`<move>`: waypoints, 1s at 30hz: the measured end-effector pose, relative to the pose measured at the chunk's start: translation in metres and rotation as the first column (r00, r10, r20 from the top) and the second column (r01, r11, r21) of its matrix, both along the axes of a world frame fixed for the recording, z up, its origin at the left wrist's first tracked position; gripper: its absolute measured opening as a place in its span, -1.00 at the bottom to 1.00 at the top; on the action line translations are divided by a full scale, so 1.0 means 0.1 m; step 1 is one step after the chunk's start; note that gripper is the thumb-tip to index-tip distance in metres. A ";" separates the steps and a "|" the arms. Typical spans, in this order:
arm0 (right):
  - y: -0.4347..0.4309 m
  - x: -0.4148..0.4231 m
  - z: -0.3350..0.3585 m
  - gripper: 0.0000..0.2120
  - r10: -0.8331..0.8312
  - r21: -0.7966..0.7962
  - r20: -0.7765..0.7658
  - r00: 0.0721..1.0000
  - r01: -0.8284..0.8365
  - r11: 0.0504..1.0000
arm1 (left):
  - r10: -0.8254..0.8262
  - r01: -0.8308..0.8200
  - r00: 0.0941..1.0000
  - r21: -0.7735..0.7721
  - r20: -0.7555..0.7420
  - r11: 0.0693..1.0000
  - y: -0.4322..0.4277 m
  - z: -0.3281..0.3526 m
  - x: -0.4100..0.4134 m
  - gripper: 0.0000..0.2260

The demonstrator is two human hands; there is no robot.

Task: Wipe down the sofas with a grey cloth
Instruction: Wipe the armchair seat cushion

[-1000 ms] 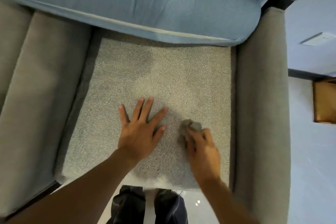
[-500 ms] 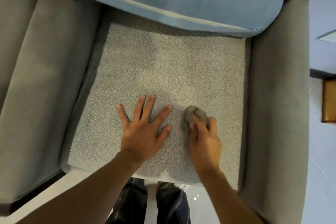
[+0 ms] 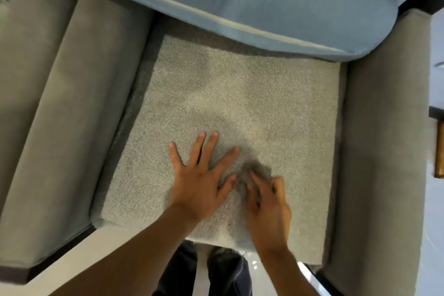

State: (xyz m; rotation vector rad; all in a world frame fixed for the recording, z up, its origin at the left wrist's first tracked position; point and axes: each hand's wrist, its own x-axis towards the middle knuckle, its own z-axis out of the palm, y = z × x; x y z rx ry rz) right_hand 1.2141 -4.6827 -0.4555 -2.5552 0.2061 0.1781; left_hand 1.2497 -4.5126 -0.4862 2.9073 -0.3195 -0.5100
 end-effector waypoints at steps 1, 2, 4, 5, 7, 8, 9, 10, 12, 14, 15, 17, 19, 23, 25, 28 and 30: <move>0.01 -0.16 0.02 -0.69 0.031 -0.002 -0.017 0.999 -0.031 1.000 | 0.002 -0.002 1.000 -0.010 -0.003 1.000 0.00 0.00 0.00 -0.46; 0.00 -0.28 0.06 -0.71 0.073 0.004 -0.039 0.997 -0.073 0.997 | 0.000 -0.001 1.000 -0.017 -0.008 1.000 0.01 0.02 0.00 -0.47; -0.04 -0.32 0.08 -0.72 0.144 0.014 -0.062 0.988 -0.143 0.990 | -0.002 0.001 1.000 -0.022 -0.020 1.000 0.01 0.04 0.04 -0.48; -0.06 -0.22 0.06 -0.72 0.163 -0.016 -0.036 0.986 -0.164 0.986 | 0.016 -0.017 1.000 -0.020 -0.023 1.000 0.03 0.06 0.11 -0.48; -0.08 0.18 0.05 -0.74 0.147 -0.074 0.011 0.989 -0.146 0.986 | 0.089 -0.090 0.996 -0.032 -0.016 0.995 0.08 0.06 0.37 -0.49; -0.08 0.47 0.04 -0.74 0.115 -0.081 0.039 0.993 -0.112 0.990 | 0.122 -0.122 0.993 -0.043 -0.009 0.992 0.10 0.05 0.56 -0.50; -0.08 0.78 0.01 -0.72 0.078 -0.075 0.080 0.994 -0.072 0.995 | 0.140 -0.140 0.990 -0.047 -0.004 0.989 0.12 0.03 0.76 -0.50; -0.05 1.10 -0.02 -0.70 0.044 -0.075 0.137 0.990 -0.034 0.997 | 0.148 -0.147 0.989 -0.040 0.007 0.988 0.15 0.00 0.97 -0.50; 0.03 1.68 -0.09 -0.70 0.001 -0.096 0.213 0.977 0.020 0.995 | 0.148 -0.148 0.989 -0.009 0.012 0.989 0.18 -0.07 1.31 -0.50; 0.13 1.96 -0.19 -0.69 -0.031 -0.152 0.170 0.985 0.057 0.987 | 0.146 -0.146 0.989 0.027 0.003 0.989 0.19 -0.15 1.47 -0.51; 0.19 1.93 -0.23 -0.68 -0.032 -0.182 0.130 0.991 0.055 0.982 | 0.144 -0.144 0.990 0.040 0.003 0.989 0.20 -0.16 1.49 -0.50; 0.25 1.73 -0.23 -0.68 -0.004 -0.183 0.064 0.998 0.016 0.983 | 0.149 -0.150 0.989 0.042 0.008 0.988 0.19 -0.16 1.47 -0.50; 0.23 1.59 -0.15 -0.70 0.022 -0.116 -0.017 1.000 -0.024 0.993 | 0.154 -0.154 0.988 0.041 -0.004 0.987 0.19 -0.14 1.47 -0.49; 0.19 2.02 -0.05 -0.72 0.008 -0.111 0.027 1.000 -0.005 0.994 | 0.160 -0.159 0.987 0.030 -0.032 0.987 0.19 -0.10 1.50 -0.48; 0.30 2.35 -0.14 -0.71 -0.001 -0.118 0.061 0.998 0.008 0.993 | 0.152 -0.151 0.987 0.026 -0.043 0.988 0.19 -0.10 1.49 -0.48; 0.50 2.48 -0.26 -0.73 -0.061 -0.081 0.034 0.998 0.063 0.995 | 0.150 -0.149 0.988 0.030 -0.036 0.988 0.18 -0.11 1.48 -0.48; 0.54 2.22 -0.22 -0.74 -0.012 -0.078 0.021 1.000 0.013 0.997 | 0.150 -0.149 0.988 0.028 -0.028 0.988 0.19 -0.12 1.48 -0.47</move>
